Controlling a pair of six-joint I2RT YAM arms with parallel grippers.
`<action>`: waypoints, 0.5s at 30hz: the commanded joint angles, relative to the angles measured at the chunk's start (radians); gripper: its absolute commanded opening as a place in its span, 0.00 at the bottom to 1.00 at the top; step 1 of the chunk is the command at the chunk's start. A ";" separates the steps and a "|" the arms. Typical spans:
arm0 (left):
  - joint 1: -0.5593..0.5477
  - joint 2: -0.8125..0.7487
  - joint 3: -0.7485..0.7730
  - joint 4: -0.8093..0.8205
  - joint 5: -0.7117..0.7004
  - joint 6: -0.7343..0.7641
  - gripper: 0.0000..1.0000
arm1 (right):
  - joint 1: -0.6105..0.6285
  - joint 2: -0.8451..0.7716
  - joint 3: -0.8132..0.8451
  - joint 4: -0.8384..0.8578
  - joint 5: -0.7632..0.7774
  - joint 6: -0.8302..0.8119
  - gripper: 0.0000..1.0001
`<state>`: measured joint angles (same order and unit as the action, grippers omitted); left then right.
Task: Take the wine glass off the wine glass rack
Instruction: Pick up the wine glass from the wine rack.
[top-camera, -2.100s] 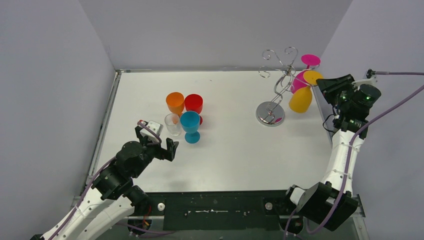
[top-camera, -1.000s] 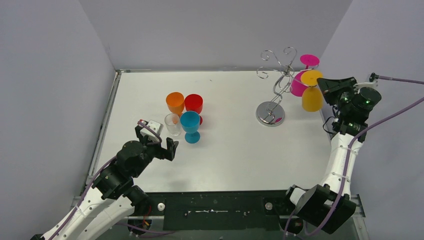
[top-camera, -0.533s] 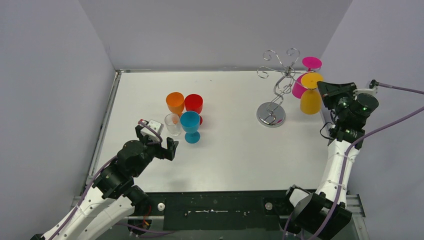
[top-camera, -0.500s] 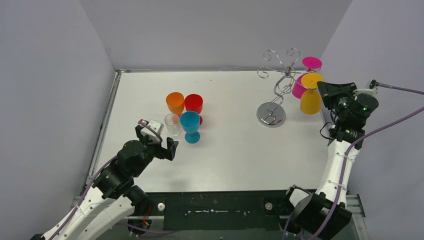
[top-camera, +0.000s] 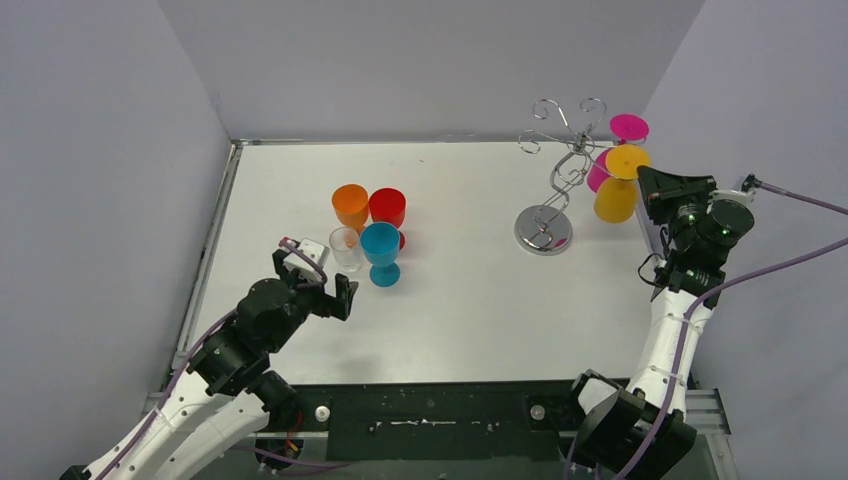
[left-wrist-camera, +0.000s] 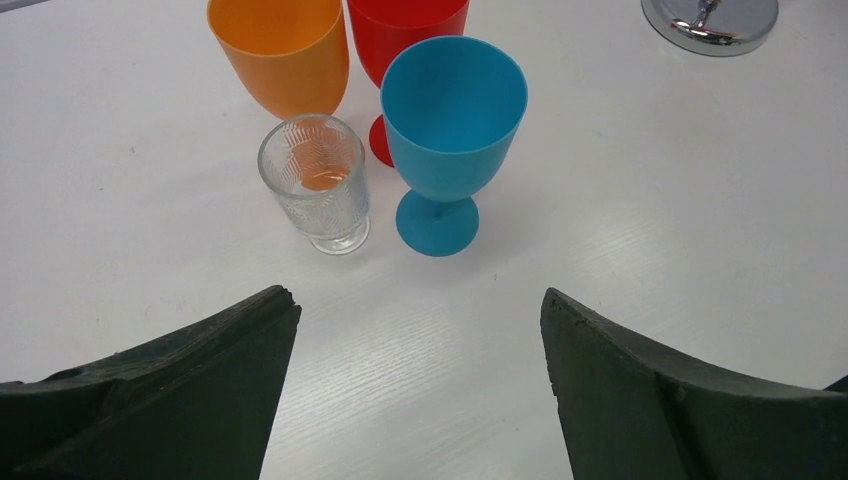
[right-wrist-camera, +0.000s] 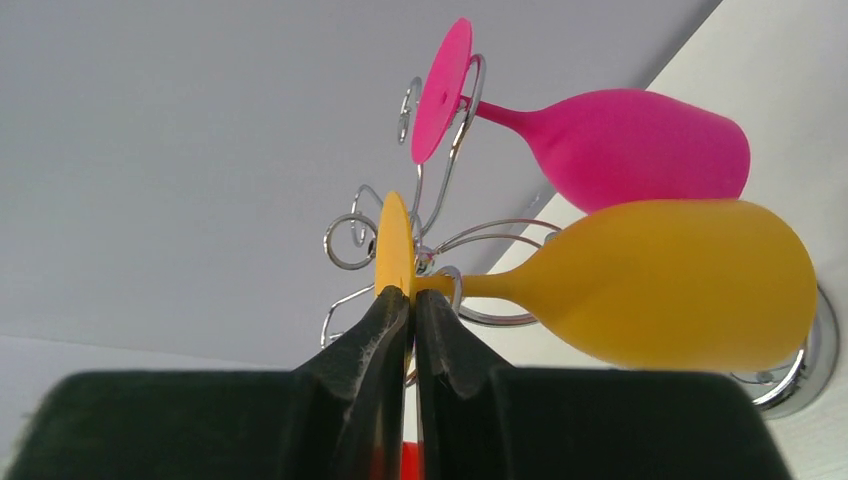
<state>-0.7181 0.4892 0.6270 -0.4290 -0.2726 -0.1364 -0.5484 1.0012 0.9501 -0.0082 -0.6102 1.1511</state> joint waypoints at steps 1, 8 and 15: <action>0.005 0.009 0.007 0.056 0.007 0.012 0.89 | -0.018 -0.024 -0.029 0.160 -0.100 0.128 0.00; 0.008 0.003 0.004 0.055 0.004 0.012 0.89 | -0.022 -0.024 -0.029 0.159 -0.101 0.176 0.00; 0.009 0.009 0.006 0.056 0.011 0.012 0.89 | -0.022 -0.032 -0.026 0.106 -0.121 0.163 0.00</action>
<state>-0.7158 0.4984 0.6270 -0.4286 -0.2726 -0.1360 -0.5640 0.9997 0.9157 0.0780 -0.6834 1.3014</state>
